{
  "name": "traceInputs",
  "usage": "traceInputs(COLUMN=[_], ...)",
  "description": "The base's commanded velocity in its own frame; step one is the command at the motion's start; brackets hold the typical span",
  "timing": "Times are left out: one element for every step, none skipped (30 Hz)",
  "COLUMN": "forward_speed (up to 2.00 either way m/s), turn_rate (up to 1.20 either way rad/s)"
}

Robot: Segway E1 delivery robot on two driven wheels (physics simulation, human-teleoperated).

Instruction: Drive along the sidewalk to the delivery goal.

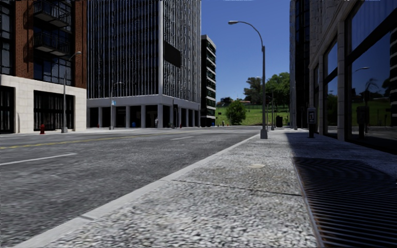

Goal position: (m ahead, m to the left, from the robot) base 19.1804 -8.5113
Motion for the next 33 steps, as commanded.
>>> traceInputs(forward_speed=[1.93,1.93,1.93,1.93,1.93,1.93,1.93,1.93,1.93,1.93,1.93,1.93,1.93,1.93,1.93,1.93,1.93,1.93,1.93,1.93,1.93,1.93,1.93,1.93,1.93,1.93,1.93,1.93,1.93,1.93,1.93,1.93,1.93], turn_rate=[-1.14,-1.14,-0.42,-0.03,0.00,0.00,0.00,0.00,0.00,0.00,0.00,0.00,0.00,0.00,0.00,0.00,0.00,-0.06,-0.56,-0.82,-1.20,-1.20,-1.20,-1.20,-1.20,-1.20,-1.20,-1.20,-0.70,0.00,0.00,0.00,0.00])
